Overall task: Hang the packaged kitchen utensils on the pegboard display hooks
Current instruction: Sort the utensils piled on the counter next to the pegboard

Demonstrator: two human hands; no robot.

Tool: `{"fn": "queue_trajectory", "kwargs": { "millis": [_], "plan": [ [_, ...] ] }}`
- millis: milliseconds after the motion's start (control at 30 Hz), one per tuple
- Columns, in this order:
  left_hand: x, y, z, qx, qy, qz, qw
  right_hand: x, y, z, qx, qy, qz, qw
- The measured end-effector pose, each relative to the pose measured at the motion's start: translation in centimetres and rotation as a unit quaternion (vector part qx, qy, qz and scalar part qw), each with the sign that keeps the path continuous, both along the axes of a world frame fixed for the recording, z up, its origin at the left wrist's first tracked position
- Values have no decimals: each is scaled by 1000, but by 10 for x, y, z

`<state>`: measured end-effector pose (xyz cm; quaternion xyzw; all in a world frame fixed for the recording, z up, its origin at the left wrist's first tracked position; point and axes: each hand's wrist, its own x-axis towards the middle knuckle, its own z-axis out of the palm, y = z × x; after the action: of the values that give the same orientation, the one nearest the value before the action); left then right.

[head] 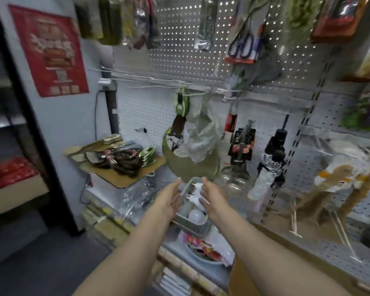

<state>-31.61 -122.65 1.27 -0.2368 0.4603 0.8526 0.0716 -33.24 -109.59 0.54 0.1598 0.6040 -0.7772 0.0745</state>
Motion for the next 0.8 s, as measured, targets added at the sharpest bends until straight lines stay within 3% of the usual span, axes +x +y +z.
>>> {"fn": "queue_trajectory", "kwargs": {
  "millis": [300, 500, 800],
  "plan": [
    [-31, -192, 3, -16, 4, 75, 997, -51, -187, -13, 1, -21, 35, 999],
    [-79, -273, -23, 13, -10, 113, 993, -100, -264, -20, 31, -17, 50, 998],
    [-193, -392, -33, 3, -22, 132, 991, -223, -384, -36, -17, -35, 72, 997]
  ]
}}
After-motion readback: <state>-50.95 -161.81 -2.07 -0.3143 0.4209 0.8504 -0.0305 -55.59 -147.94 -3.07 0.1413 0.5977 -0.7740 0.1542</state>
